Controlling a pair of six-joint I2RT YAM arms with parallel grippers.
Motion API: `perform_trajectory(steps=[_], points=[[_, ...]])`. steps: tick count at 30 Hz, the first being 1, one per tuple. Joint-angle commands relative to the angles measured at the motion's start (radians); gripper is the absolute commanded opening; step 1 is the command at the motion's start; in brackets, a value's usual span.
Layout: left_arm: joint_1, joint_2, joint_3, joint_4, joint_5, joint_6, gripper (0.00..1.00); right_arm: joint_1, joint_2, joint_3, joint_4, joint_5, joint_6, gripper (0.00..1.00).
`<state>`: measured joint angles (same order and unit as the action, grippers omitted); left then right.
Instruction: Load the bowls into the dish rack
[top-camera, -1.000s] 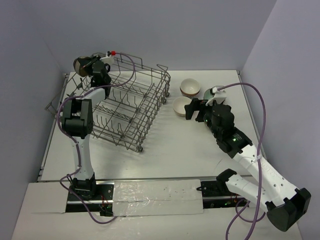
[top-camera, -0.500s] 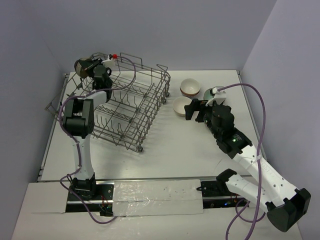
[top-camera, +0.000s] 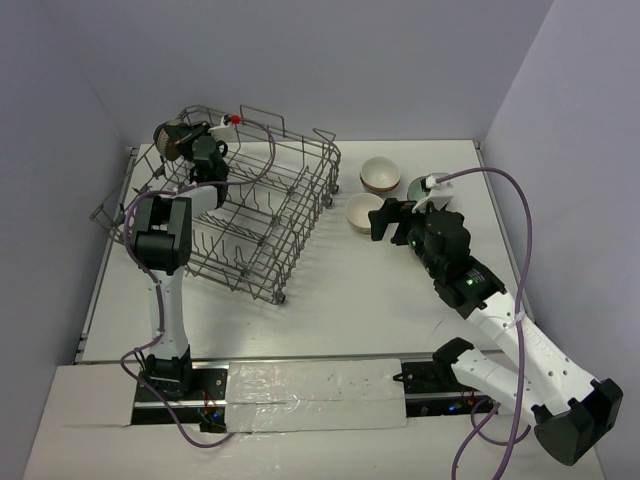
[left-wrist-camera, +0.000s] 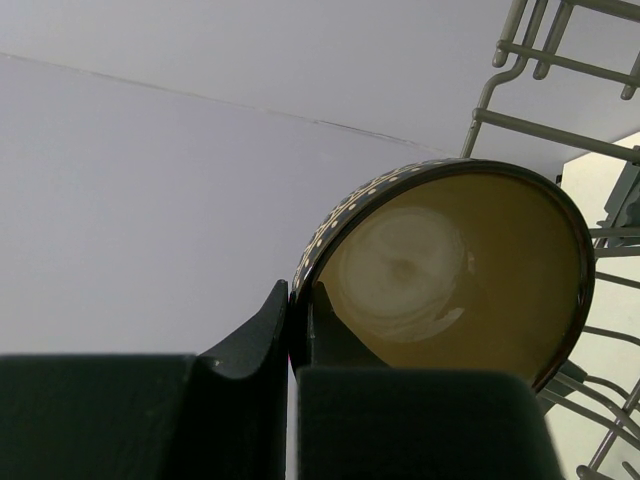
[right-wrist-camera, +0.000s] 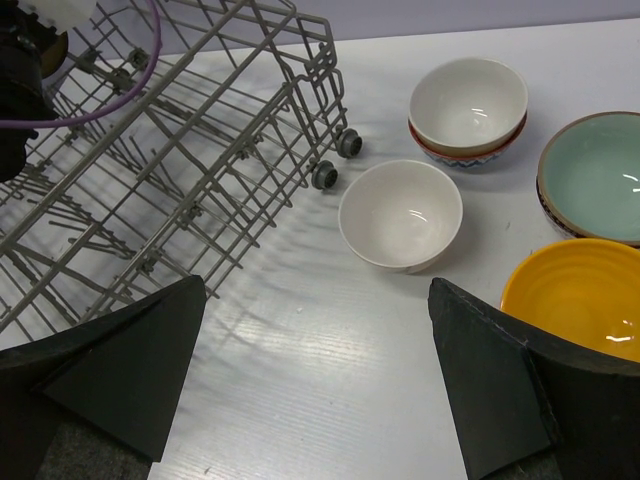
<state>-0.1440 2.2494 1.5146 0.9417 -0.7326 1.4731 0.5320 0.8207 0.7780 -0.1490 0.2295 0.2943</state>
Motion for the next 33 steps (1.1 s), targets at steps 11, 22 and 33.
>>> perform_trajectory(steps=[11,22,33], points=[[-0.005,-0.002,-0.024,0.081,-0.022,0.035,0.00,-0.003,-0.026,-0.008,0.046,-0.012,0.003,1.00],[-0.008,0.026,-0.028,0.137,-0.028,0.093,0.00,-0.003,-0.025,-0.003,0.043,-0.033,0.011,1.00],[-0.008,0.049,-0.019,0.313,-0.017,0.199,0.00,-0.001,-0.031,-0.014,0.052,-0.050,0.014,1.00]])
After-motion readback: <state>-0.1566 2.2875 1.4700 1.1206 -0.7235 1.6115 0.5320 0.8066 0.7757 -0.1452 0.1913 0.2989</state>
